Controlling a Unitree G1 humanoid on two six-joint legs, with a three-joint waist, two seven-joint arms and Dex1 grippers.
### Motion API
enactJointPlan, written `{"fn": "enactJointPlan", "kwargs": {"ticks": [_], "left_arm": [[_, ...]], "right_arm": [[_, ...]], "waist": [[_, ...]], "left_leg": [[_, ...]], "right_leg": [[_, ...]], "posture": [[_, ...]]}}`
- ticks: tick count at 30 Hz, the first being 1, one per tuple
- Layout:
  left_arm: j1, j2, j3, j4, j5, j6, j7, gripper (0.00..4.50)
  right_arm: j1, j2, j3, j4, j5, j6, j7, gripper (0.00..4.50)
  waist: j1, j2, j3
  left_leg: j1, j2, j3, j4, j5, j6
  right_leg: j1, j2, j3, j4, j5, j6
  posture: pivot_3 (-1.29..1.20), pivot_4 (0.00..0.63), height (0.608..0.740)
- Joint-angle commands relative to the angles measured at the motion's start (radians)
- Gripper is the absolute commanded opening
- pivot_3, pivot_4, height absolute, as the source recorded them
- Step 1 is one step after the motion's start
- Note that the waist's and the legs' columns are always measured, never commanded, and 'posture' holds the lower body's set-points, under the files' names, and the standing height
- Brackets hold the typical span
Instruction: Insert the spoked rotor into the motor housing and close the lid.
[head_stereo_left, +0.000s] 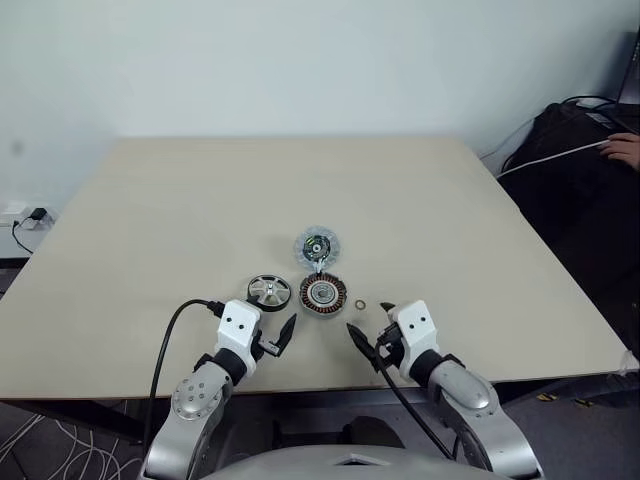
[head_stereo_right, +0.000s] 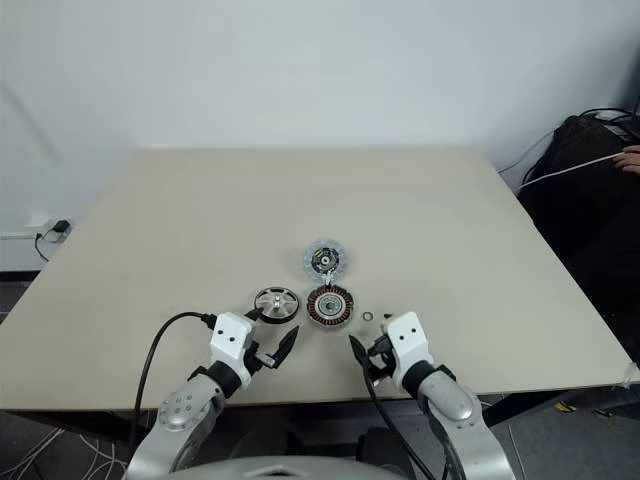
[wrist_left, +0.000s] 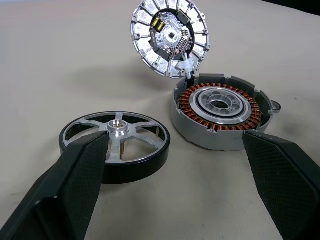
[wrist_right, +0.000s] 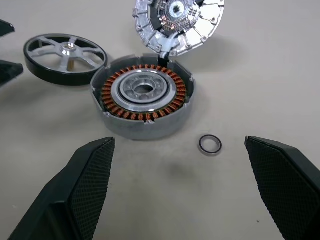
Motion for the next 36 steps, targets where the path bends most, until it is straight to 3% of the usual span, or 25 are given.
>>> {"fn": "enactJointPlan", "kwargs": {"ticks": [1,9,18,36], "left_arm": [[-0.012,-0.004,0.003,-0.004,-0.002,-0.013,0.002,4.50],[-0.012,-0.003,0.009,0.000,-0.011,-0.028,-0.006,4.50],[-0.016,-0.009,0.009,0.009,0.002,-0.032,0.008,4.50],[-0.017,-0.027,0.004,0.017,0.010,-0.041,0.025,4.50]], "right_arm": [[-0.003,0.000,-0.005,-0.051,0.032,-0.002,0.015,4.46],[0.008,-0.001,0.005,-0.117,0.070,0.052,0.023,4.46],[-0.059,0.016,0.030,-0.107,-0.038,0.149,-0.114,4.46],[-0.296,0.063,-0.037,0.471,-0.065,-0.117,-0.119,4.46]], "waist": [[0.000,0.000,0.000],[0.000,0.000,0.000],[0.000,0.000,0.000],[-0.001,0.000,0.001]], "left_leg": [[0.000,0.000,0.000,0.000,0.000,0.000],[0.000,0.000,0.000,0.000,0.000,0.000],[0.000,0.000,0.000,0.000,0.000,0.000],[0.000,0.000,0.001,-0.001,0.000,0.000]], "right_leg": [[0.000,0.000,0.000,0.000,0.000,0.000],[0.000,0.000,0.000,0.000,0.000,0.000],[0.000,0.000,0.000,0.000,0.000,0.000],[-0.001,0.001,0.000,0.000,0.000,-0.001]], "posture": [[0.00,0.000,0.740],[0.00,0.000,0.740],[0.00,0.000,0.740],[0.00,0.000,0.740]]}}
